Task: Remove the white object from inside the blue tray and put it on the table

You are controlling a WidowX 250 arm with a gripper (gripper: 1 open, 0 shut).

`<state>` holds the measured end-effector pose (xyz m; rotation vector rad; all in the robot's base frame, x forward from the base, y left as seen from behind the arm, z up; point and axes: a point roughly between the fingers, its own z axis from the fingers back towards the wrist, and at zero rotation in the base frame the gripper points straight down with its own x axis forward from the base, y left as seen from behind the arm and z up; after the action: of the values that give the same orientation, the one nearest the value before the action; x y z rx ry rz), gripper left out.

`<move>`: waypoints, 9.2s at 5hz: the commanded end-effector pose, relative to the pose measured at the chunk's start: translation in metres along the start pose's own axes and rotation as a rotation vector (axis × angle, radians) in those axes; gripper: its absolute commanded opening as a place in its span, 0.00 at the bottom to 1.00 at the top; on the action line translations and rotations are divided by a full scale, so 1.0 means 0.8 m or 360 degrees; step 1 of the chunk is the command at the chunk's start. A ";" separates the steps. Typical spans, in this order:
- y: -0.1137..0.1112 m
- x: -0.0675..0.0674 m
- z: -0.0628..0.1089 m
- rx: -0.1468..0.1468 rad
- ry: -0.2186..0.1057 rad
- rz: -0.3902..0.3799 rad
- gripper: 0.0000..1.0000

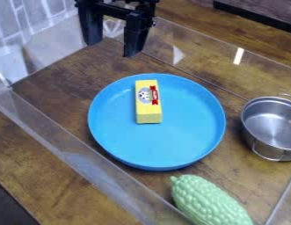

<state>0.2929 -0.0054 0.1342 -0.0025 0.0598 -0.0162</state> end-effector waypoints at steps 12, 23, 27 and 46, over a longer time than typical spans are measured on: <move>-0.036 0.064 -0.082 -0.0183 -0.0142 0.0239 1.00; -0.051 0.086 -0.096 -0.0173 -0.0211 0.0258 1.00; -0.046 0.104 -0.149 -0.0064 -0.0200 0.0303 1.00; 0.016 0.036 -0.140 0.0095 0.0304 0.0269 1.00</move>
<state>0.3124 0.0002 0.0186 0.0643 0.2636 0.1355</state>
